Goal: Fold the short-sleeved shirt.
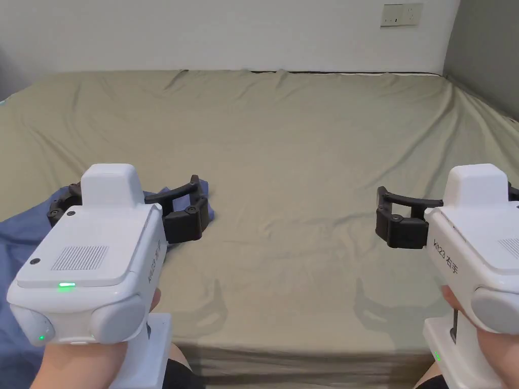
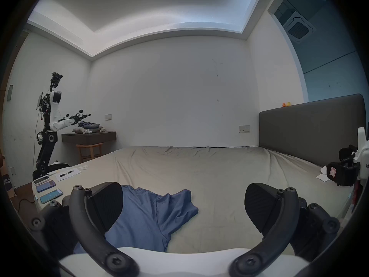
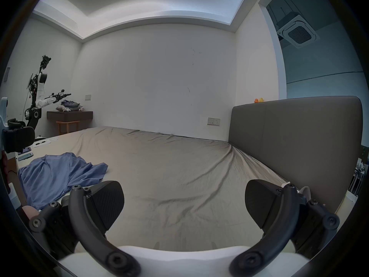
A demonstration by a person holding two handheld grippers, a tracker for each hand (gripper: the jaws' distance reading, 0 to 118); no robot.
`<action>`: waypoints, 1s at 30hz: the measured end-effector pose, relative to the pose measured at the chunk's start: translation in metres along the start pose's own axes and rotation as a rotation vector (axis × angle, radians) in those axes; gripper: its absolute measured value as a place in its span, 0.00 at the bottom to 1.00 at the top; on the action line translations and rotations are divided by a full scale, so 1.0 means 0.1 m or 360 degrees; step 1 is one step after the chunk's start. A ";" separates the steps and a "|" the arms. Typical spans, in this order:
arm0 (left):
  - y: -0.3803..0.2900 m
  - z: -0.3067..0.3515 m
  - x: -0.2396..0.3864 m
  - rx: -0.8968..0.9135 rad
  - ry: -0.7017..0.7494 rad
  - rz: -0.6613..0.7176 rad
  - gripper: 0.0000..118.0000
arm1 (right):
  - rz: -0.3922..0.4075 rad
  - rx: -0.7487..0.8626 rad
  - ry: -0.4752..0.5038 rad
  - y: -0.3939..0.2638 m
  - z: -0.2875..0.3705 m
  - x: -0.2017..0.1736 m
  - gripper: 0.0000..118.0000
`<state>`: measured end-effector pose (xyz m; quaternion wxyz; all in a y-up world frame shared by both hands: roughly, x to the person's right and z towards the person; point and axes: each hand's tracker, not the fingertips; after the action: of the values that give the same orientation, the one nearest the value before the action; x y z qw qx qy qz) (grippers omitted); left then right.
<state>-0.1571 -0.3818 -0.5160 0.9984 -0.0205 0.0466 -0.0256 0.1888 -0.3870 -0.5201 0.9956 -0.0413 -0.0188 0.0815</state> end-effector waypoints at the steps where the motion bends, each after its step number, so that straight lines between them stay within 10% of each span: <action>1: 0.00 0.00 0.00 -0.0001 0.0000 -0.0001 1.00 | 0.0000 0.0000 -0.0001 0.00 0.00 0.00 1.00; 5: 0.01 0.00 0.02 0.0000 0.0019 -0.0049 1.00 | 0.0015 0.0004 -0.0003 0.00 0.00 -0.01 1.00; 8: -0.01 0.01 0.21 0.0072 0.0187 -0.0600 1.00 | 0.0248 0.0054 -0.0017 0.02 0.02 -0.11 1.00; 11: -0.27 0.02 0.42 0.0149 0.0209 -0.1373 1.00 | 0.1028 0.0194 -0.0132 -0.07 0.07 -0.42 1.00; 15: -0.95 0.00 0.55 0.0166 0.0199 -0.2697 1.00 | 0.2374 0.0529 0.0009 -0.61 0.21 -0.78 1.00; 18: -1.23 0.06 0.53 -0.0060 -0.0009 -0.2916 0.99 | 0.2804 0.0373 0.0261 -0.90 0.30 -0.89 1.00; 20: -1.16 0.07 0.57 -0.0262 -0.0153 -0.2622 0.99 | 0.2725 0.0272 0.0406 -0.92 0.31 -0.94 1.00; 23: -0.98 0.02 0.52 -0.0199 -0.0063 -0.2398 0.99 | 0.2261 0.0221 0.0303 -0.68 0.20 -0.89 1.00; 25: -0.66 -0.03 0.50 -0.0163 0.0042 -0.1859 0.99 | 0.1679 0.0184 0.0157 -0.35 0.09 -0.72 1.00; 30: 0.09 -0.14 -0.15 -0.0193 0.0051 0.0075 1.00 | -0.0329 0.0069 0.0235 0.10 -0.06 0.22 1.00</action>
<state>-0.1728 -0.3721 -0.5289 0.9948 -0.0794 0.0644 0.0006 0.2092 -0.3735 -0.5259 0.9981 -0.0235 0.0521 -0.0244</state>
